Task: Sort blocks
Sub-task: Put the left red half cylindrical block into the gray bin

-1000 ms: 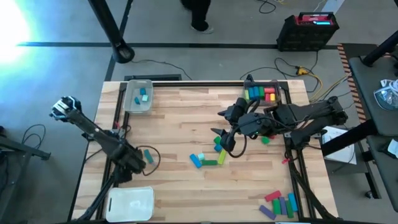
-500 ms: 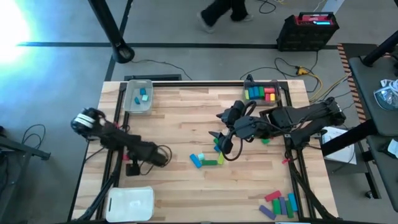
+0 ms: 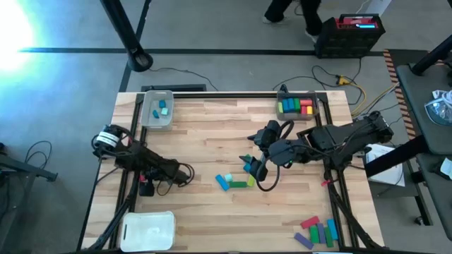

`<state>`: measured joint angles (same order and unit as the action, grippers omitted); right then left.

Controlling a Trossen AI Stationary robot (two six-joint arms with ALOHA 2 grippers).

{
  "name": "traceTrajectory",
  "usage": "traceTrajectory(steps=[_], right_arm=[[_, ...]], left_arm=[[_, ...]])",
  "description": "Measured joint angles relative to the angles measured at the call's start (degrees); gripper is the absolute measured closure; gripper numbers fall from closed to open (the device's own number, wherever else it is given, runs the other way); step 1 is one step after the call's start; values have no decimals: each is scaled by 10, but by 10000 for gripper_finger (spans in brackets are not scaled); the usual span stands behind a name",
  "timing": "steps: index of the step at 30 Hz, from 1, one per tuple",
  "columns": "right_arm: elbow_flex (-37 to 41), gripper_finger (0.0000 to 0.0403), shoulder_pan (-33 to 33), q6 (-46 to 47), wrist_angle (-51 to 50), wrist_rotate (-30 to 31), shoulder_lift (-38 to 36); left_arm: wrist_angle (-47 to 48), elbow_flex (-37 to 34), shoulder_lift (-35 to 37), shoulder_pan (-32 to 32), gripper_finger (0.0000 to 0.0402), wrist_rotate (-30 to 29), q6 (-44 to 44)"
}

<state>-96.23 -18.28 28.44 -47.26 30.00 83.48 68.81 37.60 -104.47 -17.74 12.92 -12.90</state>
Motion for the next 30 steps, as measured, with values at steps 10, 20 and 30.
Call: traceTrajectory(steps=[10, 20, 30], right_arm=[[0, 72, 0, -1, -8, 0, -1], [0, 72, 0, 10, -8, -6, -1], [0, 94, 0, 15, -9, -35, -8]], left_arm=[[-37, 19, 9, -1, 168, -2, -36], [-40, -12, 16, -1, 227, 3, -54], [-13, 26, 56, -1, 288, -49, -82]])
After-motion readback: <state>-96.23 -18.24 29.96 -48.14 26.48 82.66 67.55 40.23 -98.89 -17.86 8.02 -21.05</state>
